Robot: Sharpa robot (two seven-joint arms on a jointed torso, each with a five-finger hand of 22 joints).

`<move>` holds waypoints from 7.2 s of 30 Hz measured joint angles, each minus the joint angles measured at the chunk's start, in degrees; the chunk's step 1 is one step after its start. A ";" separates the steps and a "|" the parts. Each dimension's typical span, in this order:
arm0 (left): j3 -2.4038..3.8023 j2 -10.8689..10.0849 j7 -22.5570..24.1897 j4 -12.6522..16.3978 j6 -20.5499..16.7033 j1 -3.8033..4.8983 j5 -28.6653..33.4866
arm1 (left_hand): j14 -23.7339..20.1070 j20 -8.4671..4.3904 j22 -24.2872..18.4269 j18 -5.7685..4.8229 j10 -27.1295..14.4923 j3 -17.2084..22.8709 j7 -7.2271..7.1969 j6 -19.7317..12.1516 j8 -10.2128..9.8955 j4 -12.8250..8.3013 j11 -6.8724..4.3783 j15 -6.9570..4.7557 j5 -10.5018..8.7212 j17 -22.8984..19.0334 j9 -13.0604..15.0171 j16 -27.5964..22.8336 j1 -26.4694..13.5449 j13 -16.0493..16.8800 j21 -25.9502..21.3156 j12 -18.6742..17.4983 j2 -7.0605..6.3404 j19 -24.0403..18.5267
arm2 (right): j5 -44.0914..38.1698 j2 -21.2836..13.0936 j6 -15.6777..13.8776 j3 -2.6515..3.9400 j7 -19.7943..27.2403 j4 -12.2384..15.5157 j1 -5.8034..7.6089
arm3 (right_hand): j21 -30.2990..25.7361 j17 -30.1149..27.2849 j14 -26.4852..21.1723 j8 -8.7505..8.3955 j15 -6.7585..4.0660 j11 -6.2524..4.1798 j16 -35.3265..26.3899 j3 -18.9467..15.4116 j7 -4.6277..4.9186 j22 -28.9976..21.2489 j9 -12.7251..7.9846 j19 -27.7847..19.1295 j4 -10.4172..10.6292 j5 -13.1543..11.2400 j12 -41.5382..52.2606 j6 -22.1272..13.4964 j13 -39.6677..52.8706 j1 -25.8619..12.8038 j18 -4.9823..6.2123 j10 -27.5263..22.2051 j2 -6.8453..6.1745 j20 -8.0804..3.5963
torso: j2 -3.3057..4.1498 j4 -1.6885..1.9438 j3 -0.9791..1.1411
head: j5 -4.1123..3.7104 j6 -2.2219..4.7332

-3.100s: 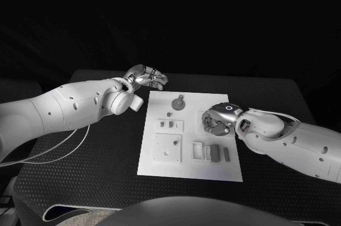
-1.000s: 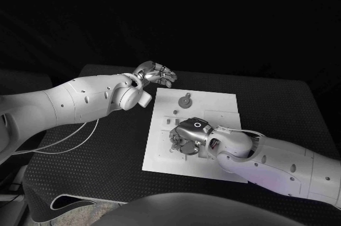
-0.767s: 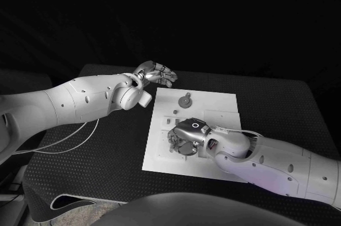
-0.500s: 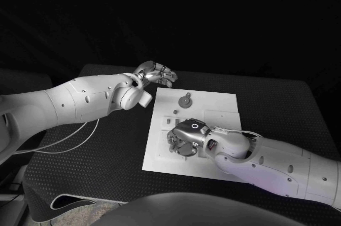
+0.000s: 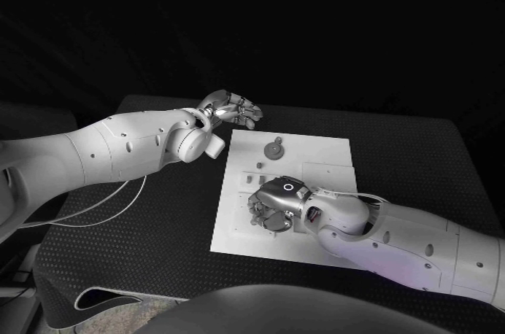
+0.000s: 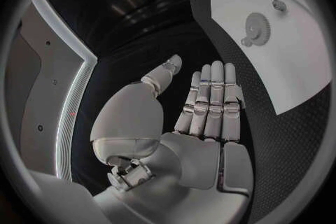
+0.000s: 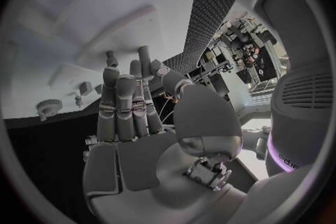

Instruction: Assemble the parts on the task board

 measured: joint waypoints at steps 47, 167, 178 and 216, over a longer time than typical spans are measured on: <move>0.00 -0.12 -0.09 -0.02 0.17 0.00 0.02 | -0.02 0.00 -0.15 0.00 0.00 0.00 0.00 0.00 0.00 0.00 0.00 -0.02 0.00 0.35 -0.05 -0.22 0.00 0.00 0.00 0.00 0.00 0.00 | 0.88 0.53 0.00 -0.61 0.09 -1.06 -0.47 | -0.45 0.84 -2.07 -5.27 2.25 2.88 0.01 -0.54 3.09 -0.01 -1.27 -0.54 0.42 0.00 -4.52 -7.45 -0.94 -2.15 -0.74 -6.66 -8.54 0.51 | -0.01 -0.02 0.02 | -0.35 0.00; -0.03 -0.22 -0.07 -1.64 1.11 -0.01 0.72 | 0.39 0.00 -0.65 0.00 0.00 -0.46 0.11 -0.72 0.00 0.14 0.00 -0.04 0.00 1.90 -0.34 -1.33 -0.22 -0.02 0.00 0.00 0.22 0.00 | 53.99 -20.36 12.47 -0.29 -25.80 10.60 6.90 | 9.44 15.70 0.85 -2.07 -3.72 -4.89 20.10 -4.56 -4.10 0.00 5.82 2.86 3.51 0.01 56.30 0.66 45.94 -18.45 -0.35 -8.57 2.78 -3.50 | -0.74 -0.66 -0.31 | -3.76 0.00; -0.03 0.02 -0.13 -1.29 1.24 -0.01 0.72 | 0.39 0.00 -0.66 0.00 0.00 -0.46 0.11 -0.72 0.00 0.14 0.00 -0.04 0.00 1.98 -0.39 -1.33 -0.22 -0.02 0.00 0.00 0.22 0.00 | 55.45 -16.86 12.33 -0.69 -27.02 8.82 6.93 | 9.44 15.65 0.89 -2.07 -3.72 -4.81 20.09 -4.56 -4.10 0.00 5.81 2.85 3.51 0.01 56.30 0.68 45.83 -18.64 -0.41 -8.49 2.97 -3.49 | -0.71 -0.62 -0.31 | -3.53 0.00; -0.03 -0.08 -0.12 -1.24 1.34 -0.01 0.73 | 0.39 0.00 -0.75 0.00 0.00 -0.46 0.11 -0.72 0.00 0.14 0.00 -0.04 0.00 2.34 -0.38 -1.78 -0.22 -0.02 0.00 0.00 0.22 0.00 | 50.76 -13.88 11.79 -1.51 -27.26 6.50 6.01 | 9.43 15.18 1.27 -2.64 -3.99 -4.76 20.09 -4.53 -4.12 0.00 5.67 2.85 3.53 0.02 56.30 1.38 45.78 -18.77 -0.27 -8.44 3.10 -3.48 | -0.73 -0.69 -0.27 | -2.79 -0.01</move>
